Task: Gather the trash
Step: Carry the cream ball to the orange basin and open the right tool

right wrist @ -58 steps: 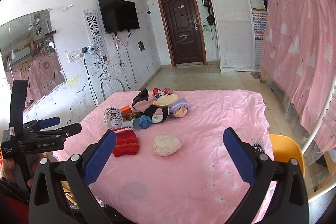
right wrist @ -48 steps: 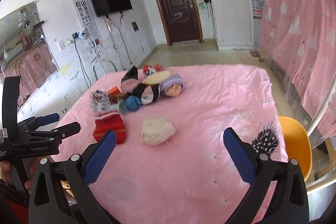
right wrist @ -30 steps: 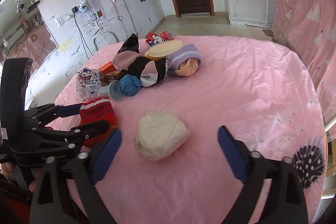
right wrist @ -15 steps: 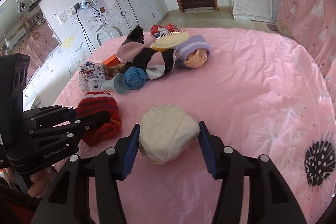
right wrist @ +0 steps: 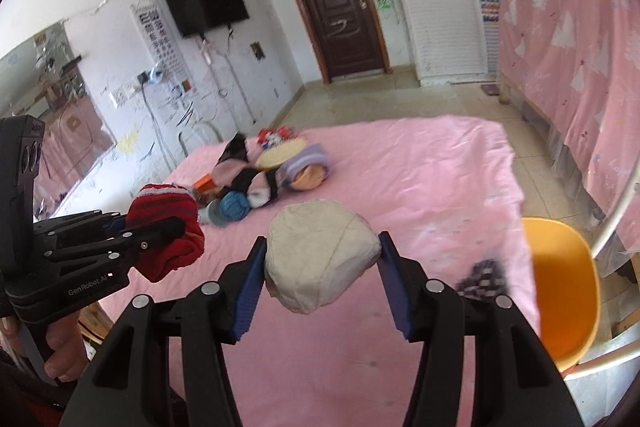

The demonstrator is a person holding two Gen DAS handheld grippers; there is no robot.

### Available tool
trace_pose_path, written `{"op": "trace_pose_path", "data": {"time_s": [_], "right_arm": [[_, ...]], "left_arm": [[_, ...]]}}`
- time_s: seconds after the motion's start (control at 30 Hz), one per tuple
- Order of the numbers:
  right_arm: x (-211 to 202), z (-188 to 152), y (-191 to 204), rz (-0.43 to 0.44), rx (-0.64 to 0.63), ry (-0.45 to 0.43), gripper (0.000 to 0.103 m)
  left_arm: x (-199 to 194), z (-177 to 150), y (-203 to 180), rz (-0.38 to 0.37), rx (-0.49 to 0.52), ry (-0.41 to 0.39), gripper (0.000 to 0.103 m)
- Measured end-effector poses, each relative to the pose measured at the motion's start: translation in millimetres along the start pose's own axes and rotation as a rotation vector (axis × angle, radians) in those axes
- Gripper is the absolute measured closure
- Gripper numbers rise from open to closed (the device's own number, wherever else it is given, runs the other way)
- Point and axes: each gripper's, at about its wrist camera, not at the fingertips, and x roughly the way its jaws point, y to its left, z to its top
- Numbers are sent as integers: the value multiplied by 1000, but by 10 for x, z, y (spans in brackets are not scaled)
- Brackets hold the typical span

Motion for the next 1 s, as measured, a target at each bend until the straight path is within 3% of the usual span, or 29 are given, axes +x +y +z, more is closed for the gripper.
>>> {"op": "trace_pose_path", "data": {"time_s": [0.17,0.43,0.67,1.0], "right_arm": [[-242,35,-378,-47,55,-64,59],[-460,80,-1009,-171,84,-105,59],[-483,38,-1535,-259,125,-104,58],[-222,-144,-2064,-350,197,-42,58]], "left_arm": [[30,221,-389,-17,68,-18,83],[192,611,-979,-124,135,-30,83],[389,934,-1432,-284,160,-52,83],[885,1190,-1949,-467,150,36,83]]}}
